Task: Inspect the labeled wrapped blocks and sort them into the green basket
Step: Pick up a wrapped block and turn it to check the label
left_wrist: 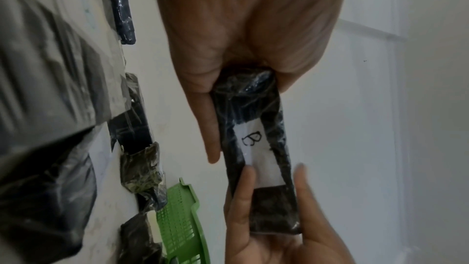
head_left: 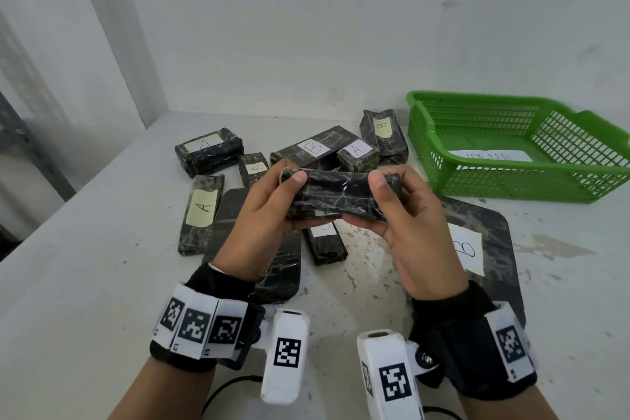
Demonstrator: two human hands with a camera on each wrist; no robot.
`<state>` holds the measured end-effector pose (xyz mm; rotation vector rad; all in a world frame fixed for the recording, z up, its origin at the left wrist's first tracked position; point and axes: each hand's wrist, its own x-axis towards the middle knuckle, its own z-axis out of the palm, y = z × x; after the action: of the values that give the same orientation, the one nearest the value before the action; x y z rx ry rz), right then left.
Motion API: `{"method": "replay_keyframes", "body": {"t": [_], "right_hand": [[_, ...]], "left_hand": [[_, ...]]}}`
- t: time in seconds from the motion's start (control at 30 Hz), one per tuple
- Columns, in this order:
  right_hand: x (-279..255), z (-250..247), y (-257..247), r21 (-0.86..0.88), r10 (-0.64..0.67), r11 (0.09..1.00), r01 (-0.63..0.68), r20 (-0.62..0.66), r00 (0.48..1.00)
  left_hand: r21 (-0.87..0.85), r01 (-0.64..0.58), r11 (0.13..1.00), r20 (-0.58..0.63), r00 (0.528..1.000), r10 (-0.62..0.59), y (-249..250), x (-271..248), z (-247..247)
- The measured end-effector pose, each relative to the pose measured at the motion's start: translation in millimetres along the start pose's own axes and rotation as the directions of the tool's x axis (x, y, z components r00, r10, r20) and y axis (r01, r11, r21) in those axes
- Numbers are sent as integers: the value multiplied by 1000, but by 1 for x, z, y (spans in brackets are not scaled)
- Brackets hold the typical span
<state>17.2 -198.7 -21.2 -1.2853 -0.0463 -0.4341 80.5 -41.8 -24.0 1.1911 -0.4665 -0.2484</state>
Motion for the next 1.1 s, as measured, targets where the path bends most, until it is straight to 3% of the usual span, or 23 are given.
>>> {"method": "replay_keyframes", "body": {"t": [0.17,0.4,0.63,0.9,1.1], "right_hand": [[-1,1,2,-44,-44,998,42,-52,998],[-1,3,2,-27,28,999,-28,5,1000],[-2,0,-1,-26,-1,1000,0,-42,999],[0,-2,-4,8,67,998,-67,27,997],[1,-5,-5,12,46,999,-45,-34,998]], "left_hand": [[8,5,1000,-3,1000,-5,1,-4,6],[0,2,1000,-65,998,-2,0,-2,5],[-50,44,998,7,999,-44,2,-5,6],[-101,68,993,20,998,-66,3,-2,3],[-68,71,995,67,996,-66,1,-2,4]]}}
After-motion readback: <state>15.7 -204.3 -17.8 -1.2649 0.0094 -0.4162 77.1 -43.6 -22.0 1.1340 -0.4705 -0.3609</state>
